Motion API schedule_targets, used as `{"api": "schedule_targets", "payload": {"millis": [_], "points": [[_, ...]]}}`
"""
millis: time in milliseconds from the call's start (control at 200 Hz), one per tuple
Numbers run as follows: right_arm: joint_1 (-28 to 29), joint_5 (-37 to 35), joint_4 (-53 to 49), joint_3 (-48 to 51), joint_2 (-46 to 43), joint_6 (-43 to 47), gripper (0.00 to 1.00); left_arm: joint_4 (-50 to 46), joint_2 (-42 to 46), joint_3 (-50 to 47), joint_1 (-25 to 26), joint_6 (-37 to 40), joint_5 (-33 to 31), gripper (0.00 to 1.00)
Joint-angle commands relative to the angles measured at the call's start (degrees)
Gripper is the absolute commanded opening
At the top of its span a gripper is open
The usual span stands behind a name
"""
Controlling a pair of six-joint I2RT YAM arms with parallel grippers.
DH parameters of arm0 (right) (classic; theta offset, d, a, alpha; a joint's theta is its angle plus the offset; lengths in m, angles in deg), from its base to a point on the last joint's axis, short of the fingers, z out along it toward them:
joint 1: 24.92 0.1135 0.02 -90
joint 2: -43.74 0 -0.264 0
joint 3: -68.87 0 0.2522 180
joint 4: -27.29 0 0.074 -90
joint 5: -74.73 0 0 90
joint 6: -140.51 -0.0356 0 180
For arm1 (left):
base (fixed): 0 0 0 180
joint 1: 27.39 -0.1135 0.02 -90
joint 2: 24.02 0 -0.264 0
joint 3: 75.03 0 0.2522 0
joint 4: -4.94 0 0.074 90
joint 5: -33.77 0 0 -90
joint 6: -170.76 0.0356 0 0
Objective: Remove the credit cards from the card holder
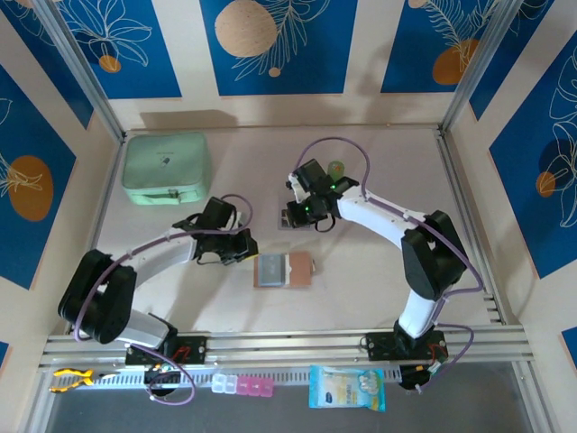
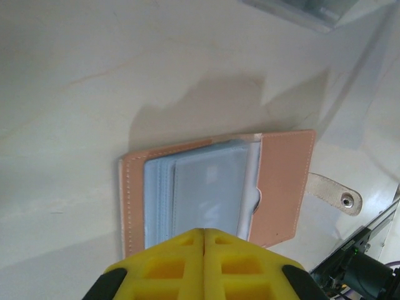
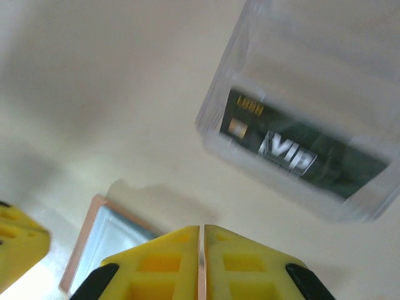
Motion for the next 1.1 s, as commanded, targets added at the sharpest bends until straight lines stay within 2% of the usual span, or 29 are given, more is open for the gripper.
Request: {"api": "schedule_targets", "payload": {"millis": [0, 120, 350, 615, 815, 1095], "points": [[2.3, 3.5, -0.3, 3.4, -2.8, -12.2, 0.11, 1.8, -0.8, -1.0, 1.4, -0.8, 0.2, 0.06], [4.0, 8.0, 1.3, 6.8, -3.6, -19.4, 0.14, 2.6, -1.0, -3.6, 2.2, -1.3, -0.9, 0.04], [8.2, 12.3, 9.8, 13.6, -3.8, -26.1, 0.37, 4.0, -1.4, -7.8, 3.0, -2.2, -3.0, 0.02], [9.4, 14.5, 12.8, 14.7, -1.0, -27.8, 0.44, 6.0, -3.5, -8.6, 3.3, -2.4, -2.2, 0.02], [9.2, 15.1, 13.0, 14.6, 0.7, -29.0, 0.54, 3.9, -3.2, -8.5, 3.5, -2.0, -3.7, 0.01], [8.8, 17.2, 15.0, 16.1, 2.1, -29.5, 0.52, 3.4, -2.6, -8.7, 3.5, -2.2, -4.2, 0.01]]}}
